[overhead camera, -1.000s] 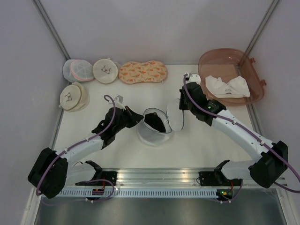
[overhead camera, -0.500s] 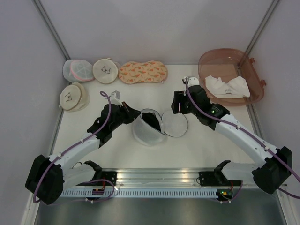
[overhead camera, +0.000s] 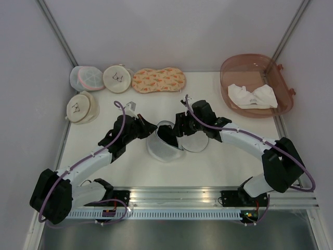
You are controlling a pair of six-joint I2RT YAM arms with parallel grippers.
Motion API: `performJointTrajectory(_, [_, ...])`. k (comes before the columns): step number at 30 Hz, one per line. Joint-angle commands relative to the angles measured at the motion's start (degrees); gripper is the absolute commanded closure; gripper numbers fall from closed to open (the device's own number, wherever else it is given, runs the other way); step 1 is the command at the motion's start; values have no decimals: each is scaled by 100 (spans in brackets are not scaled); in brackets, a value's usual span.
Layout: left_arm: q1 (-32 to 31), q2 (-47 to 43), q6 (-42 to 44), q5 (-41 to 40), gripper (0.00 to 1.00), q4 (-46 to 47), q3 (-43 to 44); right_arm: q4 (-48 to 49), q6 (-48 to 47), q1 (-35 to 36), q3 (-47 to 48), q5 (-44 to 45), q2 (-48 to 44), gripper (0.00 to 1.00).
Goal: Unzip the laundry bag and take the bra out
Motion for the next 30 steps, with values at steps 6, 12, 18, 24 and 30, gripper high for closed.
performJointTrajectory(6, [27, 13, 172, 140, 98, 34, 148, 592, -37, 266, 243, -87, 682, 38])
performJointTrajectory(12, [36, 13, 146, 175, 98, 43, 139, 574, -90, 530, 506, 142, 1324, 51])
performJointTrajectory(18, [53, -31, 101, 210, 98, 78, 51, 575, -90, 618, 542, -78, 1212, 100])
performJointTrajectory(24, [97, -119, 110, 175, 98, 69, -19, -57, -380, 478, 638, 229, -176, 99])
performJointTrajectory(30, [124, -57, 101, 228, 98, 96, -45, -875, -600, 293, 1024, 1218, -907, 100])
